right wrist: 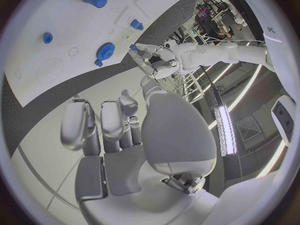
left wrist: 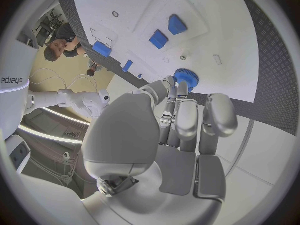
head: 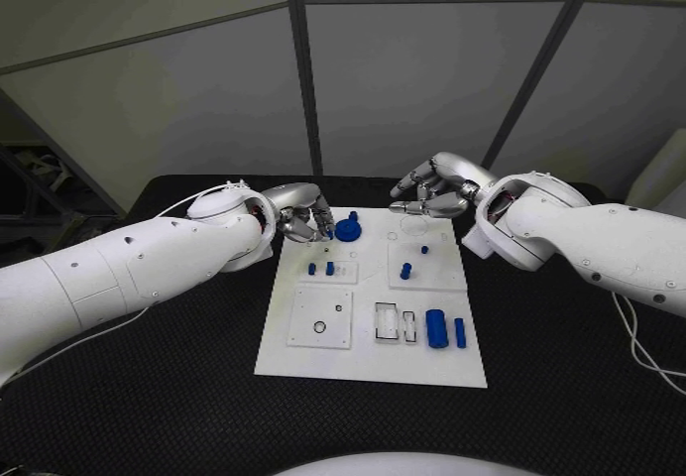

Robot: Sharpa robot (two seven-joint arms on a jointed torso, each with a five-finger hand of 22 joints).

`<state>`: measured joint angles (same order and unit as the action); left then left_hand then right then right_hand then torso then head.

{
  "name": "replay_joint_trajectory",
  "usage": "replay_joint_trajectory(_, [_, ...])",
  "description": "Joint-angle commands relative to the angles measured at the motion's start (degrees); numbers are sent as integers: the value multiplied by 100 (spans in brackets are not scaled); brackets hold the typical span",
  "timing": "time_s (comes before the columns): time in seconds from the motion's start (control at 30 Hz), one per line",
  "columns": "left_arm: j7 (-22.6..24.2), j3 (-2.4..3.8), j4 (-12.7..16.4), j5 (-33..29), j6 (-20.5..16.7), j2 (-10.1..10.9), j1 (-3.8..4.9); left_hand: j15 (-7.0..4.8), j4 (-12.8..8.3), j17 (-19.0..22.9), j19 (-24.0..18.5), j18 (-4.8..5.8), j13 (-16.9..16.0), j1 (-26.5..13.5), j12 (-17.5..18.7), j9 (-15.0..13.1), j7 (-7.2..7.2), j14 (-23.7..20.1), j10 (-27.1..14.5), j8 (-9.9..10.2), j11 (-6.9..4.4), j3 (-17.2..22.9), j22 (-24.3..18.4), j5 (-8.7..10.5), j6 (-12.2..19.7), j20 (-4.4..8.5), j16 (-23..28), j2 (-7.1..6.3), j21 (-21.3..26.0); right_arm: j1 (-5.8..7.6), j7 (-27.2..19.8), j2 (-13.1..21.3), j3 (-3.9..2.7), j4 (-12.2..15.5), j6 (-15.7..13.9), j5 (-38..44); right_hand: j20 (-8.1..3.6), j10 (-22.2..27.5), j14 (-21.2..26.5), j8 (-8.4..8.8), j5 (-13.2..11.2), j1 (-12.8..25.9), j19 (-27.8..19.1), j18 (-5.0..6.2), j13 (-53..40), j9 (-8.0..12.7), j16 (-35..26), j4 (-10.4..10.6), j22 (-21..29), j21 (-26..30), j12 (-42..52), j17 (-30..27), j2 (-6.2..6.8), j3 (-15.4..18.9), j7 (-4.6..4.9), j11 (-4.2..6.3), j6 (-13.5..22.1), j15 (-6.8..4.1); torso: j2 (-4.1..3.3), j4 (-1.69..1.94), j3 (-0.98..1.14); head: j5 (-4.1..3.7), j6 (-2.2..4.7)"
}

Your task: Assemble the parts on the task board

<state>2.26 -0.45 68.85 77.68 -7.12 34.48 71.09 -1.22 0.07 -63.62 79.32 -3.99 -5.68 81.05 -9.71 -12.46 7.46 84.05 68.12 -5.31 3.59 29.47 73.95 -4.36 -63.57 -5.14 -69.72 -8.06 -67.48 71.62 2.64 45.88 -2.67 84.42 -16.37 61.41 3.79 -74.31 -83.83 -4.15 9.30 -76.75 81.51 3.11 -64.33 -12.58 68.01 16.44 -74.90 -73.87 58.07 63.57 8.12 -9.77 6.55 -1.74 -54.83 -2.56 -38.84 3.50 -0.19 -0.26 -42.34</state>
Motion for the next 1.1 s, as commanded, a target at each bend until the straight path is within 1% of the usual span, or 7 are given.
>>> replay_joint_trajectory(0.03, [-111, 7, -33, -34, 170, 14, -16, 16, -22, 9, 27, -143, 9, -72, 1, 0, 4, 113, 25, 10, 12, -7, -9, -14, -38, 12, 24, -3, -10, 10, -36, 3, -3, 11, -35, 18, -9, 5, -54, 34, 23, 25, 46, 84, -4, -8, -23, 5, -37, 12, 17, 5, -45, -20, -5, 4, -37, -5, 2, -3, -6, 8, -19])
replay_joint_trajectory(0.2, [-123, 8, -101, -32, 218, 4, -45, 16, -22, 9, 27, -143, 9, -72, 1, 0, 4, 113, 25, 10, 12, -7, -9, -14, -38, 12, 24, -3, -10, 10, -36, -2, -3, 13, -33, 20, -9, 5, -54, 34, 23, 25, 46, 84, -4, -8, -23, 5, -37, 12, 17, 5, -45, -20, -5, 4, -37, -5, 1, -4, -1, 14, -25])
replay_joint_trajectory(0.4, [-124, 8, -143, -32, 250, -24, -85, 16, -22, 7, 26, -143, 12, -75, 3, 2, 4, 113, 24, 12, 12, -8, -9, -9, -39, 11, 22, -5, -9, 10, -37, -7, -3, 14, -32, 23, -9, 5, -54, 34, 23, 25, 46, 84, -4, -8, -23, 5, -37, 12, 17, 5, -45, -20, -5, 4, -37, -5, -2, -5, -6, 13, -32])
replay_joint_trajectory(0.53, [-144, 8, -189, -32, 298, -49, -109, 17, -23, 6, 26, -143, 13, -76, 4, 3, 4, 113, 23, 13, 12, -8, -9, -7, -39, 11, 21, -6, -9, 10, -37, -9, -3, 14, -32, 25, -9, 5, -54, 34, 23, 25, 46, 84, -4, -8, -23, 5, -37, 12, 17, 5, -45, -20, -5, 4, -37, -5, 2, -7, 0, 4, -43])
replay_joint_trajectory(0.67, [-160, 8, -223, -32, 352, -62, -120, 17, -23, 6, 26, -143, 13, -76, 4, 3, 4, 113, 23, 13, 12, -8, -9, -7, -39, 11, 21, -6, -9, 10, -36, -9, -3, 18, -32, 26, -9, 5, -54, 34, 23, 25, 46, 84, -4, -8, -23, 5, -37, 12, 17, 5, -45, -20, -5, 4, -37, -5, 2, -9, 1, 1, -47])
replay_joint_trajectory(0.8, [-154, 8, -232, -32, 392, -75, -130, 17, -24, 8, 19, -146, 16, -77, 5, 5, 3, 113, 22, 15, 12, -7, -17, -4, -38, 11, 22, -5, 3, 10, -37, -8, -3, 23, -32, 27, -9, 5, -54, 34, 23, 25, 46, 84, -4, -8, -23, 5, -37, 12, 17, 5, -45, -20, -5, 4, -37, -5, 2, -2, -1, -9, -51])
replay_joint_trajectory(1.1, [-162, 8, -213, -32, 425, -107, -143, 17, -24, 8, 19, -146, 16, -77, 5, 5, 3, 113, 22, 15, 12, -7, -17, -4, -38, 11, 22, -5, 3, 9, -40, -19, -3, 19, -33, 28, -9, 5, -54, 35, 23, 25, 46, 84, -4, -8, -23, 5, -38, 12, 17, 5, -45, -20, -5, 5, -36, -5, 3, -7, -2, -15, -52])
